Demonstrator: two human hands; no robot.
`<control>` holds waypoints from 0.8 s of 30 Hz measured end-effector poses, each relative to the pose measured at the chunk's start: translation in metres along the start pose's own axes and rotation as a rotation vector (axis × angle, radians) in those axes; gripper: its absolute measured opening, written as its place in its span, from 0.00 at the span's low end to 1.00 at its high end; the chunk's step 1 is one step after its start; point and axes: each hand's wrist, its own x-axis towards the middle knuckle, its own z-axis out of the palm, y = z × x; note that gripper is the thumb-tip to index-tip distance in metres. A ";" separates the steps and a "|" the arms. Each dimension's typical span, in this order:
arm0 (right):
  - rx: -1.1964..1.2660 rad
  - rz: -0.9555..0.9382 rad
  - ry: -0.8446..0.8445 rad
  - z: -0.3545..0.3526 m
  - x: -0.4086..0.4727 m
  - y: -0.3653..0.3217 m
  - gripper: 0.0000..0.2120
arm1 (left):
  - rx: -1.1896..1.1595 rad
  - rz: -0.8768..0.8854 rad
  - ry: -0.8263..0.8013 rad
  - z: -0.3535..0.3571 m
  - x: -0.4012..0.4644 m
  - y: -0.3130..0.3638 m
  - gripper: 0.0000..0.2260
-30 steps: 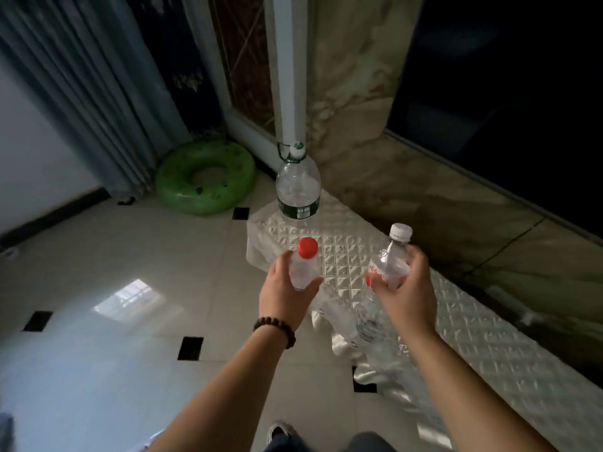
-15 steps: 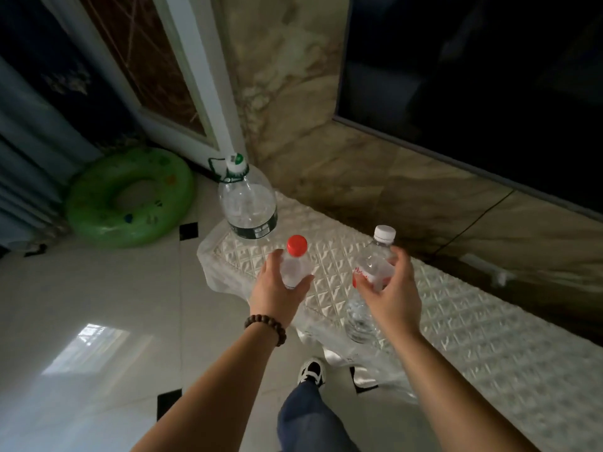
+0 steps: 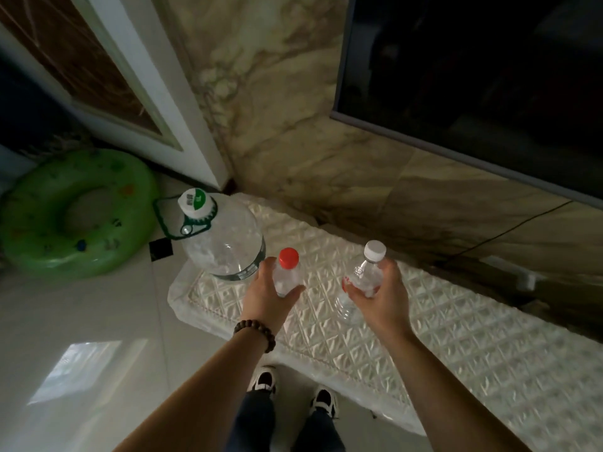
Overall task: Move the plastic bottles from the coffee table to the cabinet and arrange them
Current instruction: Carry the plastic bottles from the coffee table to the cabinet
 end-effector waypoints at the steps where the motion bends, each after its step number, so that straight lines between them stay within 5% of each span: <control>1: 0.002 0.008 0.014 0.009 0.012 0.004 0.35 | 0.004 0.006 -0.017 0.005 0.015 -0.004 0.29; 12: -0.016 0.087 0.154 0.080 0.106 0.068 0.31 | 0.011 0.085 -0.165 0.079 0.138 -0.019 0.29; 24: -0.022 0.132 0.221 0.101 0.101 0.091 0.35 | 0.100 0.165 -0.165 0.096 0.150 -0.030 0.27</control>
